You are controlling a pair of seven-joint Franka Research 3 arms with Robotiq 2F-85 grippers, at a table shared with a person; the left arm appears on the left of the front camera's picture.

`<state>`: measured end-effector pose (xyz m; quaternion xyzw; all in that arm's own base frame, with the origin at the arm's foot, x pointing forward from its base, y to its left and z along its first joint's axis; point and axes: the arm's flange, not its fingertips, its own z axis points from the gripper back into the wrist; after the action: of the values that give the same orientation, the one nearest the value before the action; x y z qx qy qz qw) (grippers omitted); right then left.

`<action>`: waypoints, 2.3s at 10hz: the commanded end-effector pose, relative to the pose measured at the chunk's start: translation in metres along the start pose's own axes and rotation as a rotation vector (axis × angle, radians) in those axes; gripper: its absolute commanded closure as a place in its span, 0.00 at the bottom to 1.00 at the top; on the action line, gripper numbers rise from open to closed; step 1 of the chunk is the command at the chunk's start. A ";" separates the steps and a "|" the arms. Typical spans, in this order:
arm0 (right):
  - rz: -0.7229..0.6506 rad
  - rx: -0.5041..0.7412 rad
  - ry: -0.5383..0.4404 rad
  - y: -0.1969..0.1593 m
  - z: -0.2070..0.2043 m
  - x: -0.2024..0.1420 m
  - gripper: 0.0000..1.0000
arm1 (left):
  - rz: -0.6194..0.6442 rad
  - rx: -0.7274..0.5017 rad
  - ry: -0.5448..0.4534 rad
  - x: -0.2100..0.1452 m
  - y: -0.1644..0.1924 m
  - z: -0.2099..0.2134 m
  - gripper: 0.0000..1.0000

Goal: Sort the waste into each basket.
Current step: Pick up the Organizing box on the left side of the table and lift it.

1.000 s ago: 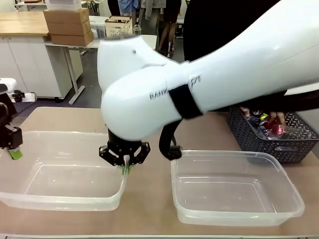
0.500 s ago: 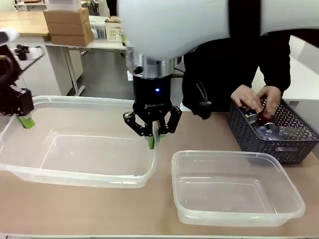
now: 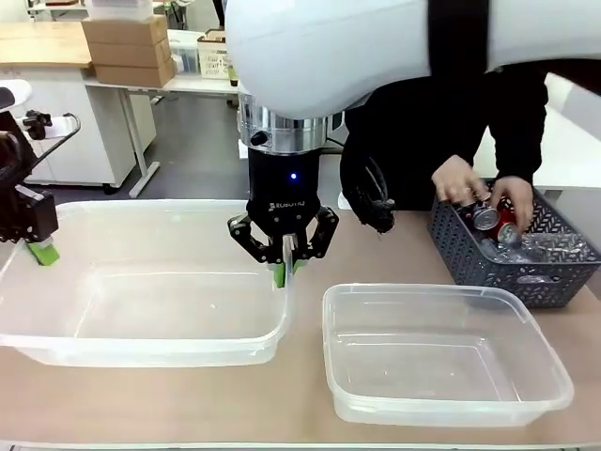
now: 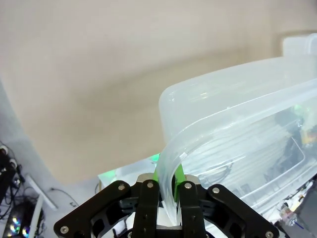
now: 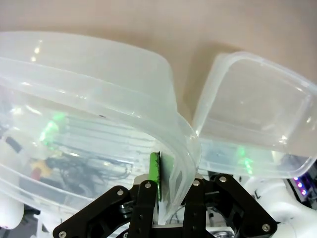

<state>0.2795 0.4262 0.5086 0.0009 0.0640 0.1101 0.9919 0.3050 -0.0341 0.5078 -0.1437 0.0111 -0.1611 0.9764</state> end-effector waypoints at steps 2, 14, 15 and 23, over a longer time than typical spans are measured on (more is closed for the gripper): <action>-0.025 0.003 0.030 -0.077 -0.003 0.007 0.94 | 0.104 -0.052 0.095 0.061 -0.066 -0.018 0.93; -0.001 0.330 -0.009 -0.220 -0.060 0.053 0.94 | 0.140 0.069 0.123 0.160 -0.135 -0.082 0.93; -0.002 0.334 -0.014 -0.222 -0.057 0.049 0.94 | 0.139 0.124 0.123 0.162 -0.136 -0.088 0.93; -0.042 0.268 0.007 -0.224 -0.050 0.049 0.94 | 0.130 0.105 0.136 0.162 -0.131 -0.083 0.93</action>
<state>0.3711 0.2143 0.4492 0.1261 0.0805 0.0768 0.9858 0.4134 -0.2266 0.4714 -0.0893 0.0789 -0.1025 0.9876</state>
